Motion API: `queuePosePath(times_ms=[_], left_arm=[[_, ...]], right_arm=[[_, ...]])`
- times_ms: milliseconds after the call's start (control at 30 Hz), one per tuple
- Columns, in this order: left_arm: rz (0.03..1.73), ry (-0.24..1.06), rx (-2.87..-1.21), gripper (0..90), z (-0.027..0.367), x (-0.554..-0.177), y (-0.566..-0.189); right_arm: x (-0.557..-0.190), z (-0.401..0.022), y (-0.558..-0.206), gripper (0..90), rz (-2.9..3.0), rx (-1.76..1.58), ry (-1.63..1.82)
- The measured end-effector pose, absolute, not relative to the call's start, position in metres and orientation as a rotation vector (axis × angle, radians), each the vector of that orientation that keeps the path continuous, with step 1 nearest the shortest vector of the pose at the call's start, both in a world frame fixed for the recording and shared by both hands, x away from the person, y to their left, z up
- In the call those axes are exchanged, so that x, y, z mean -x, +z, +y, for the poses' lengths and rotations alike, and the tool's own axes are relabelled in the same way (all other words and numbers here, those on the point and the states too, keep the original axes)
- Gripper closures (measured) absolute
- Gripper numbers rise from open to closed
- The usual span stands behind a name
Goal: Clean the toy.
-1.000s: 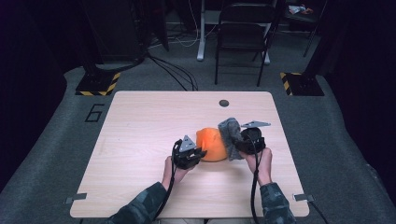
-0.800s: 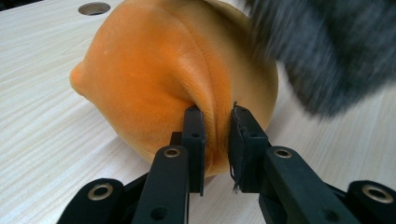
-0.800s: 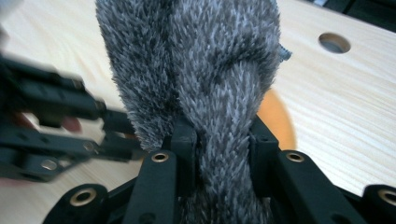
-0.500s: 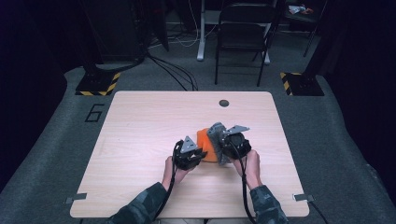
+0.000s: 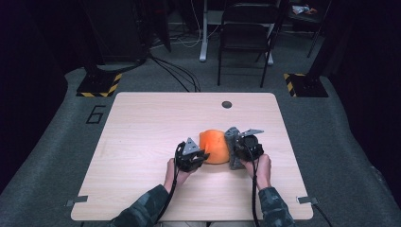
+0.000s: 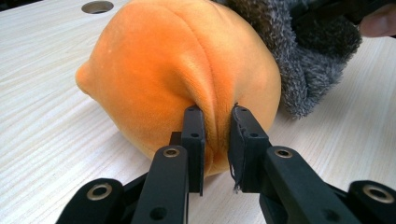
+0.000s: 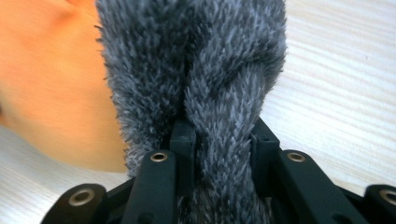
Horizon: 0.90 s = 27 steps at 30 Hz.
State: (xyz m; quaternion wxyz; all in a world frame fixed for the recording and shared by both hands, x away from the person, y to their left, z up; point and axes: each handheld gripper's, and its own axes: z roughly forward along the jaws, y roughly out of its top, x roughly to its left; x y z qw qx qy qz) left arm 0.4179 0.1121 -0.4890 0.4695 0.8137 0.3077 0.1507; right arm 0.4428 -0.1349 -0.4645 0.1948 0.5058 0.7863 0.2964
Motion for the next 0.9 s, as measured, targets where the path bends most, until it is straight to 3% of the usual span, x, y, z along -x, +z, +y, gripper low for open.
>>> queuePosePath(times_ms=[400,533,733,900], left_arm=[[0.758,0.376,-1.990,76.0,0.114,-0.419,-0.490],[0.774,0.374,-1.985,75.9,0.116,-0.420,-0.490],[0.790,0.383,-1.972,75.5,0.119,-0.423,-0.491],[0.788,0.394,-1.981,72.9,0.119,-0.422,-0.490]], right_arm=[[-0.449,-0.143,-0.487,68.8,2.215,-1.441,0.678],[-0.448,-0.148,-0.472,69.4,2.180,-1.447,0.706],[-0.431,-0.137,-0.423,69.9,2.112,-1.337,0.909],[-0.430,-0.111,-0.433,70.4,2.254,-1.262,0.844]])
